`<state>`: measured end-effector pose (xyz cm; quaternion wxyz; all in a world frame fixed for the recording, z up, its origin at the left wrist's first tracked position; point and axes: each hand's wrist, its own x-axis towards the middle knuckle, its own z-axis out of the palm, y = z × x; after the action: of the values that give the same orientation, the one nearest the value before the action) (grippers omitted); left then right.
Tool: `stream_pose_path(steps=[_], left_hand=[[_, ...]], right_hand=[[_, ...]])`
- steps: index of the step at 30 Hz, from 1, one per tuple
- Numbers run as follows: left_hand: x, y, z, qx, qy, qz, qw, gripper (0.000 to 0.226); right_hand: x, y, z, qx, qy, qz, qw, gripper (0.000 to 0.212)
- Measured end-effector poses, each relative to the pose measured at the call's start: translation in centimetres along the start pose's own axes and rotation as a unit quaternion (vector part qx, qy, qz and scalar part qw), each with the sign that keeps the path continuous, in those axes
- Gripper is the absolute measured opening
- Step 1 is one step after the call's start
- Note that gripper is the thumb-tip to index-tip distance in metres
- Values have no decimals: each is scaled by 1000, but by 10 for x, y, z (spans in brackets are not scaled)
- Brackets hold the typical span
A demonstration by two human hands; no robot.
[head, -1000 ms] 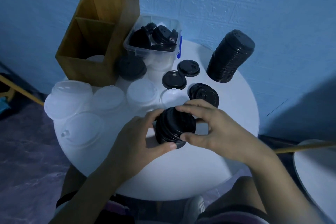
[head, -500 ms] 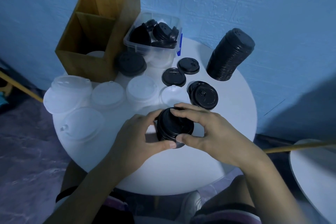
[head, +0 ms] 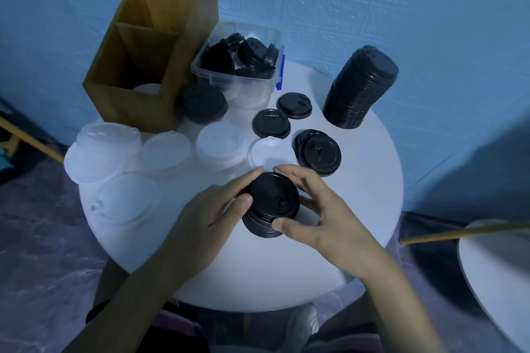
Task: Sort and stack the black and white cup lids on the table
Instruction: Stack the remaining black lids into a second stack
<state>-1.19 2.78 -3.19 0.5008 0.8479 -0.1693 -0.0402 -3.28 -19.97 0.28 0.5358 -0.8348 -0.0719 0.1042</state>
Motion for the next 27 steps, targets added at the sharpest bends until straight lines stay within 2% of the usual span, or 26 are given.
stream_pose_path(steps=[8, 14, 19, 24, 27], left_hand=[[0, -1, 1, 45, 1, 17, 999, 45], [-2, -1, -3, 84, -12, 20, 996, 47], [-2, 3, -3, 70, -31, 9, 997, 56], [-2, 2, 3, 50, 0, -1, 999, 62], [-3, 3, 4, 28, 27, 7, 999, 63]], right_hand=[[-3, 12, 8, 96, 31, 11, 995, 67], [-2, 11, 4, 21, 40, 22, 999, 71], [-1, 13, 3, -14, 42, 12, 999, 70], [-1, 14, -4, 20, -11, 2, 1000, 62], [2, 16, -2, 53, 10, -13, 998, 55]])
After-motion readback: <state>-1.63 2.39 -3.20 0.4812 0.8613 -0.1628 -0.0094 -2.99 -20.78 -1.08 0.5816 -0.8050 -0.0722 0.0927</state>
